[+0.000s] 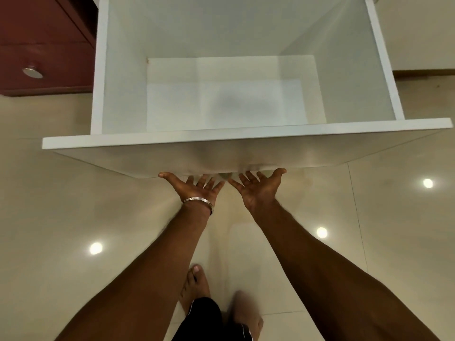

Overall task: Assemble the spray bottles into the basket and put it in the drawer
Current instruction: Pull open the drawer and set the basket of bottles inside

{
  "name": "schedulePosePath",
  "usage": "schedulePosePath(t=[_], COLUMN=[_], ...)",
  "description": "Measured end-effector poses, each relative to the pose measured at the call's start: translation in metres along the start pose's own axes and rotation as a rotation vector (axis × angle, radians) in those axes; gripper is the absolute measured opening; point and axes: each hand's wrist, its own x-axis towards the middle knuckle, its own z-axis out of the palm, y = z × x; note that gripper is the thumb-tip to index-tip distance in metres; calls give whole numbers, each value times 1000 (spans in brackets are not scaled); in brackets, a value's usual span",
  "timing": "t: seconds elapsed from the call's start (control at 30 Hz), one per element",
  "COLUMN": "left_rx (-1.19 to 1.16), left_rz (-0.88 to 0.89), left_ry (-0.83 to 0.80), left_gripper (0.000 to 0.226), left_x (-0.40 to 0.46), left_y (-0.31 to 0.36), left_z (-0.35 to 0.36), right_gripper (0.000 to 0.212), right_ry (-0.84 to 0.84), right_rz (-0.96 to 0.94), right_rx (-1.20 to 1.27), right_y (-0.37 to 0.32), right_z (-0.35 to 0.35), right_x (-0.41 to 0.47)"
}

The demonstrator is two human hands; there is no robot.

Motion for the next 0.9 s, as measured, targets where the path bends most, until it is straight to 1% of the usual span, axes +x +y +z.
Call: schedulePosePath(t=[0.2,0.37,0.5,0.6,0.67,0.73,0.9], left_rx=[7,16,28,149,276,363,546], left_rz=[-27,-25,-21,-16,13,42,113], left_ry=[34,38,-4,11,77,105,43], left_gripper=[117,118,114,101,89,82,69], left_x=[-77,-147,-202,-232,-247,-258,-268], left_y=[7,21,37,50,59,72,109], left_z=[35,69,103,129,146,163,201], right_gripper=[90,90,91,84,74,65,49], right_ry=[79,74,49,39,63,60,8], right_rz=[3,-4,-1,-30,-70,-106,-200], right_rx=[-15,-31,-34,-138,-267,-351,-497], right_y=[-9,-31,-51,-63,-70,-80,-101], right_z=[24,60,99,130,150,171,216], right_x=[-79,-152,-210,-241,-257,-270,-289])
